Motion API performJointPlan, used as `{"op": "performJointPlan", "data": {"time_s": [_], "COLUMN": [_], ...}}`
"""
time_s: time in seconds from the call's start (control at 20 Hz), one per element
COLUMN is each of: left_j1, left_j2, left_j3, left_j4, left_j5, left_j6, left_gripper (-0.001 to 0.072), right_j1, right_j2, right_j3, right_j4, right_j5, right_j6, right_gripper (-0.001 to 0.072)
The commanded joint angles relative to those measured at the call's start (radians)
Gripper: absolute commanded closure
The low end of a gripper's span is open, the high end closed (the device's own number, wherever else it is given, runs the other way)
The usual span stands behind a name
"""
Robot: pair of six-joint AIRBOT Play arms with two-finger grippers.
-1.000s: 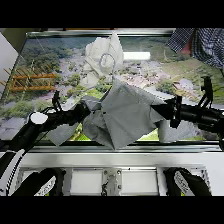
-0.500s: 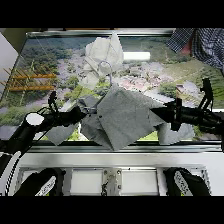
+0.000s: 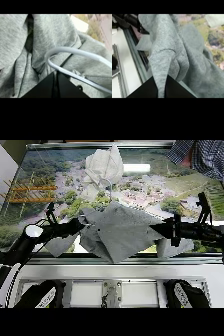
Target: Fold the clothes and pants, and hang the long-sleeved shirts on hangers.
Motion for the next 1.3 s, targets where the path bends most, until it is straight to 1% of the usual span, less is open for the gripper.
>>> {"op": "performJointPlan", "data": {"time_s": [0.0,0.1,0.2,0.35,0.55,0.7,0.8,0.85,0.9,0.95,1.05,1.1,1.2,1.25], "left_j1": [0.054,0.071,0.043,-0.08,-0.266,-0.327,-0.364,-0.384,-0.407,-0.429,-0.421,-0.388,-0.275,-0.206], "left_j2": [0.001,0.001,0.001,0.001,0.023,0.093,0.141,0.161,0.178,0.192,0.228,0.243,0.251,0.236], "left_j3": [0.001,0.001,0.001,0.001,0.001,0.001,0.001,0.001,0.001,0.001,0.001,0.001,0.001,0.001], "left_j4": [0.008,0.007,0.002,0.0,0.0,0.008,0.01,0.008,0.007,0.008,0.008,0.008,0.008,0.007], "left_j5": [-0.002,-0.024,-0.041,-0.058,-0.049,-0.046,-0.072,-0.096,-0.115,-0.125,-0.106,-0.081,-0.049,-0.05], "left_j6": [0.006,0.015,0.031,0.031,0.03,0.03,0.04,0.071,0.072,0.072,0.069,0.047,0.033,0.034], "left_gripper": [0.0686,0.0686,0.0686,0.0686,0.0686,0.0685,0.0685,0.0613,0.027,0.0084,0.0081,0.0081,0.0082,0.0099], "right_j1": [-0.001,0.0,0.0,0.0,0.0,0.0,0.0,0.0,0.0,0.0,0.0,0.0,0.0,0.0], "right_j2": [0.012,0.019,0.02,0.021,0.021,0.021,0.021,0.021,0.021,0.021,0.021,0.021,0.021,0.021], "right_j3": [0.0,0.0,0.0,0.0,0.0,0.0,0.0,0.0,0.0,0.0,0.0,0.0,0.0,0.0], "right_j4": [-0.077,-0.076,-0.056,0.026,0.082,0.081,0.081,0.081,0.081,0.08,0.08,0.08,0.08,0.08], "right_j5": [0.003,-0.009,-0.032,-0.1,-0.163,-0.163,-0.163,-0.163,-0.164,-0.163,-0.162,-0.162,-0.162,-0.162], "right_j6": [0.021,0.021,0.021,0.018,0.019,0.019,0.019,0.018,0.018,0.018,0.019,0.019,0.019,0.019], "right_gripper": [0.0696,0.0696,0.0696,0.0696,0.0697,0.0696,0.0696,0.0696,0.0696,0.0696,0.0696,0.0696,0.0696,0.0696]}}
